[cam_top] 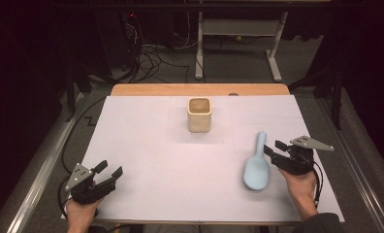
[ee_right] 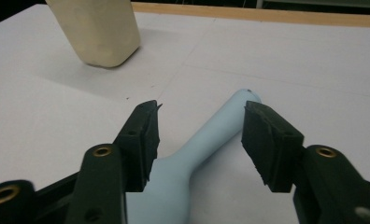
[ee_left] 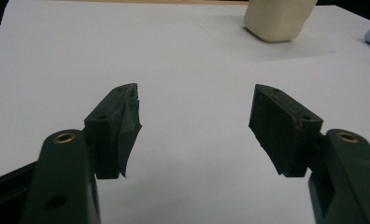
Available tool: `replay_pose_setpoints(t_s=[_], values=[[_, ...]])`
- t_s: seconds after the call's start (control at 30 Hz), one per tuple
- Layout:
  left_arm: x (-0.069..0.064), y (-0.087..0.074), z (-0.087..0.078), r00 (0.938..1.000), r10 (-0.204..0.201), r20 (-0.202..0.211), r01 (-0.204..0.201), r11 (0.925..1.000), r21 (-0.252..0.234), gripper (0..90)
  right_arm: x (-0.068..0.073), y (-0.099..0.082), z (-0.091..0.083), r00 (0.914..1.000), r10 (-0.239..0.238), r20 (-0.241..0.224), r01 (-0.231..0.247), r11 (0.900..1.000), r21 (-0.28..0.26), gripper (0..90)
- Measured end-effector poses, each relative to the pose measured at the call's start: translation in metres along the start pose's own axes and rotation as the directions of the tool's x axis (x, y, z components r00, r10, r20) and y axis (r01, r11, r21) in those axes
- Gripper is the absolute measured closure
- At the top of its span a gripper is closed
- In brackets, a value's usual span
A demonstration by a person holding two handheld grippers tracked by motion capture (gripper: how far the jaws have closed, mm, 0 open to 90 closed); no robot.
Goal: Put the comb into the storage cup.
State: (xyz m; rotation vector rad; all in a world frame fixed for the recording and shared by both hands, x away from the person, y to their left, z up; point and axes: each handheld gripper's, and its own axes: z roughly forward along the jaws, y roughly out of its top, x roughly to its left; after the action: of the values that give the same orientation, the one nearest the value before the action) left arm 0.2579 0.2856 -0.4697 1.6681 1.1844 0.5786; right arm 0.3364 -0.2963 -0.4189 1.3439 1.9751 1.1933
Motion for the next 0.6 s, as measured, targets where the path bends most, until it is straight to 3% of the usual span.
replay_pose_setpoints(t_s=[0.17,0.3,0.33,0.5,0.6], values=[[-0.001,0.0,0.0,1.0,0.007,0.004,-0.007,1.0,0.003,34.2,-0.001,0.005,0.007,1.0,0.004,0.001,-0.004,0.9971,0.076,64.1],[-0.001,0.0,0.0,0.9999,0.009,0.004,-0.009,1.0,0.001,34.2,-0.005,0.011,0.014,1.0,0.003,0.002,-0.004,0.9875,0.158,75.8],[-0.001,0.0,0.0,0.9999,0.009,0.005,-0.009,1.0,0.0,34.2,-0.005,0.011,0.014,1.0,0.003,0.002,-0.004,0.9875,0.158,75.8],[-0.001,0.0,0.001,0.9999,0.007,0.007,-0.007,1.0,0.0,34.2,-0.011,0.018,0.022,0.9999,0.001,0.016,-0.004,0.9745,0.224,83.8],[-0.001,0.0,0.0,0.9999,0.009,0.007,-0.009,1.0,-0.001,34.2,-0.014,0.023,0.028,0.9996,-0.008,0.028,0.0,0.962,0.273,86.7]])
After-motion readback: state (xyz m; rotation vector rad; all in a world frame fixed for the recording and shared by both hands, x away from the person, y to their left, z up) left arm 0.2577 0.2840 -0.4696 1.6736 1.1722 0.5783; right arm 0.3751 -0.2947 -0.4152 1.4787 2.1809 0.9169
